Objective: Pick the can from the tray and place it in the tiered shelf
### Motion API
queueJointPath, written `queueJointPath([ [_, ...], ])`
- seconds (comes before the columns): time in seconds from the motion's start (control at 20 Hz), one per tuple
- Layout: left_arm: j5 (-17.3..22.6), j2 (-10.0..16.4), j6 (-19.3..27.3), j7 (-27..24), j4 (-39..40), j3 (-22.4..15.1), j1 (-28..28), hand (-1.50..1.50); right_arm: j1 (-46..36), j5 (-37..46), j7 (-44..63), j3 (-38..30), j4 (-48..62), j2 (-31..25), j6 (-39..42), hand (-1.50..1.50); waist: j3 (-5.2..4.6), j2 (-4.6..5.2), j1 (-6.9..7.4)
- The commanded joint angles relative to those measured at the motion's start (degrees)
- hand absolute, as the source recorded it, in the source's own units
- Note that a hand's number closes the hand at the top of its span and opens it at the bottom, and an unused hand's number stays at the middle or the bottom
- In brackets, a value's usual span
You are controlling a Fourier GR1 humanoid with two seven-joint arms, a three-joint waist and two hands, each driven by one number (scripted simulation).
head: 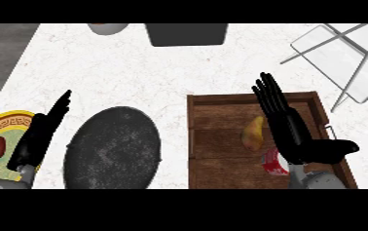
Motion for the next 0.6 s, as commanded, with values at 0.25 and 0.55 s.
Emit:
queueJointPath([
  [0.25,1.41,-9.00,2.00,-8.23,-3.38,0.91,-8.73,0.00,1.72,-6.11,8.08,-15.42,-0.09,-19.01,8.77,-1.50,-0.64,-0.44,-0.42],
  [0.55,1.67,-11.13,1.79,-8.08,-3.44,-1.18,-7.47,0.00,7.87,10.75,0.02,-18.08,10.65,-16.07,-13.54,1.50,-0.66,0.16,-0.82],
])
